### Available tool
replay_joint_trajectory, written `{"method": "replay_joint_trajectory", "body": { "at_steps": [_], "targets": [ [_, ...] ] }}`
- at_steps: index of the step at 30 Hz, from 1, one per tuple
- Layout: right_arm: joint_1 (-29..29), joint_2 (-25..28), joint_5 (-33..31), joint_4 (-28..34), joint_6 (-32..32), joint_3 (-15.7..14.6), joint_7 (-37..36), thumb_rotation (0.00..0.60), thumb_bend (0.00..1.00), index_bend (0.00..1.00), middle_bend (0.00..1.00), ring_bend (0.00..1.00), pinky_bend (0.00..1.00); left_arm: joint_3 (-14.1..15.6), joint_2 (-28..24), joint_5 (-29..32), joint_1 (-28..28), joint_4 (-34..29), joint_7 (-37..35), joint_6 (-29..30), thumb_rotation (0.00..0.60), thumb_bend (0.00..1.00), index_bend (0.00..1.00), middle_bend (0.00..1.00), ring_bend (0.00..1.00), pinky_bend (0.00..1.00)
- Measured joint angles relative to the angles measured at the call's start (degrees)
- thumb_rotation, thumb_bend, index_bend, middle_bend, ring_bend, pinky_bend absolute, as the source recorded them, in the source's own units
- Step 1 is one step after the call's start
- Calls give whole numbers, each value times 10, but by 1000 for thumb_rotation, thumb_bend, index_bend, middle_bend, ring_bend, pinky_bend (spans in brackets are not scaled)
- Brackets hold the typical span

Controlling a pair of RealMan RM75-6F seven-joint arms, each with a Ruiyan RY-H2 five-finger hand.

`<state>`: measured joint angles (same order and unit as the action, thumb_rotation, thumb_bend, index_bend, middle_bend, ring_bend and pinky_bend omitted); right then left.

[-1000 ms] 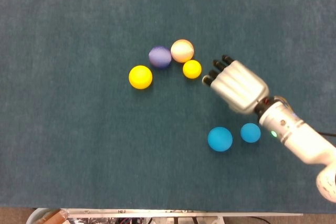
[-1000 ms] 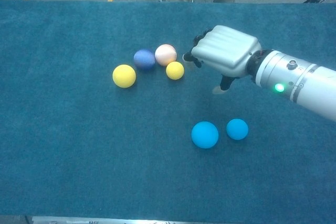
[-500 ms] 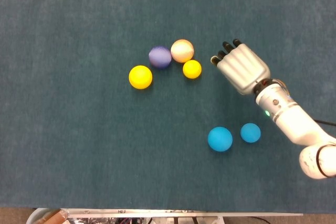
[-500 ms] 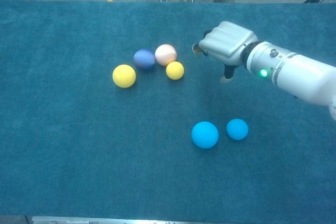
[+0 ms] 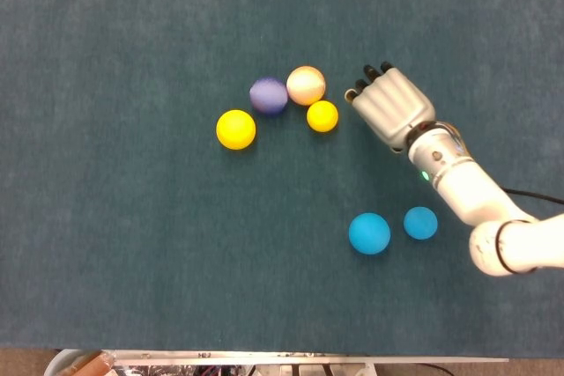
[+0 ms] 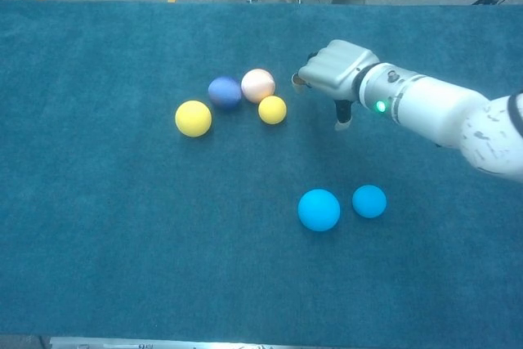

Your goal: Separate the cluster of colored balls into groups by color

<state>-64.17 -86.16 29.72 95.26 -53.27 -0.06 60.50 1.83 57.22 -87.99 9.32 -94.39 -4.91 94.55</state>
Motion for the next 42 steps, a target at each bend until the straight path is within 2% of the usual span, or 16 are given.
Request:
{"method": "replay_joint_trajectory", "body": {
  "at_steps": [6,14,24,32,42],
  "targets": [
    [-15,-33,-14,-39,6,-1,1,600,50,260,285,138,228,0,0,4,1,0,0,0,600,337,274,268,237,204],
    [-33,-63,-25,-56,9,-1,1,600,50,260,285,138,228,0,-2,5,4,0,0,4,600,336,275,268,237,204],
    [-46,-71,-4,-5,7,0,-10,600,50,260,285,138,228,0,-1,5,6,3,-3,7,600,337,275,268,237,204],
    [-66,-95,-15,1,-10,10,-6,600,50,260,285,138,228,1,-1,7,12,5,-6,13,600,337,275,268,237,204],
    [-65,-74,11,50,-24,20,-34,600,50,260,285,137,228,0,0,4,11,6,-7,12,600,337,275,268,237,204]
  ]
}}
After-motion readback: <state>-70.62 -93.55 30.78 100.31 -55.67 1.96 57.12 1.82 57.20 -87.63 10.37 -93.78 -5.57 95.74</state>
